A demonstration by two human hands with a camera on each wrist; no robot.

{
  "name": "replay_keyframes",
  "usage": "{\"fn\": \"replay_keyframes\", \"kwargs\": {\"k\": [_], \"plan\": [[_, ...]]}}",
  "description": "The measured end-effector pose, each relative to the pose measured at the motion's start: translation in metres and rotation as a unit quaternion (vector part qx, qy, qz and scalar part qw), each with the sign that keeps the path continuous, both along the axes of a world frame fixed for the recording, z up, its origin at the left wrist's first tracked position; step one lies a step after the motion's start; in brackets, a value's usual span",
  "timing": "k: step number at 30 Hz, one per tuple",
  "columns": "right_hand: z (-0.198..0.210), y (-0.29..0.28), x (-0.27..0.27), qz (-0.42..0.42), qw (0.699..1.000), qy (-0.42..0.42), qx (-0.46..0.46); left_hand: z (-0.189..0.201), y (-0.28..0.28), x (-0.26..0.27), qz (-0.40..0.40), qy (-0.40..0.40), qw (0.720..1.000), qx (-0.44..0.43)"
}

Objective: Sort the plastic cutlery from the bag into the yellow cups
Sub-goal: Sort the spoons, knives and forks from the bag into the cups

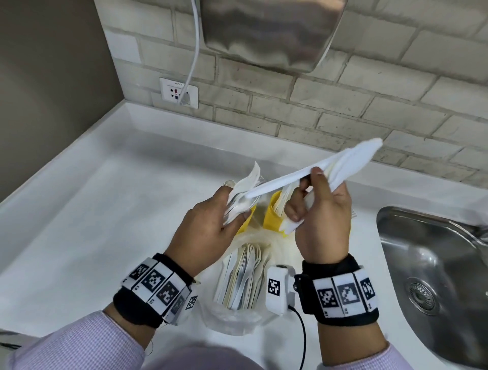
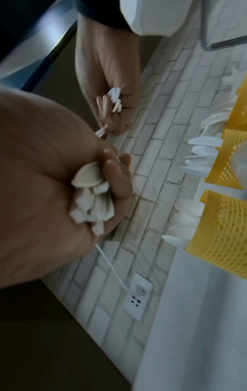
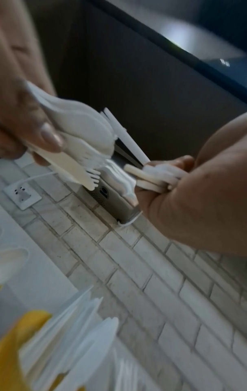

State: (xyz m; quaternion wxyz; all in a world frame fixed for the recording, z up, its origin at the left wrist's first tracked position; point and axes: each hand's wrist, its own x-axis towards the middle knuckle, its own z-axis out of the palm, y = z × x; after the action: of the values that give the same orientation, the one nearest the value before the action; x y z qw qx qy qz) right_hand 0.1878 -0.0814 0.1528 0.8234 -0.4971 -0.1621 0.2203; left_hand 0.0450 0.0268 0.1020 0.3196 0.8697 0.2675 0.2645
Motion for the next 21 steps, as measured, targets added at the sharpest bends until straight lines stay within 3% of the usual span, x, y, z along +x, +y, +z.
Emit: {"fn": "replay_keyframes", "kwargs": {"k": [4, 6, 10, 21], "plan": [[0.000, -0.008, 0.017, 0.018, 0.987, 0.130, 0.095, 0.010, -0.005, -0.004, -0.079, -0.129, 0.966, -0.210], [-0.002, -0.012, 0.023, 0.051, 0.975, 0.183, 0.119, 0.013, -0.008, -0.005, -0.117, -0.166, 0.945, -0.257], [-0.004, -0.015, 0.025, 0.089, 0.958, 0.235, 0.138, 0.015, -0.013, -0.003, -0.138, -0.211, 0.919, -0.305], [-0.012, -0.011, 0.025, 0.073, 0.952, 0.261, 0.141, 0.011, -0.014, -0.003, -0.164, -0.238, 0.892, -0.347]]}}
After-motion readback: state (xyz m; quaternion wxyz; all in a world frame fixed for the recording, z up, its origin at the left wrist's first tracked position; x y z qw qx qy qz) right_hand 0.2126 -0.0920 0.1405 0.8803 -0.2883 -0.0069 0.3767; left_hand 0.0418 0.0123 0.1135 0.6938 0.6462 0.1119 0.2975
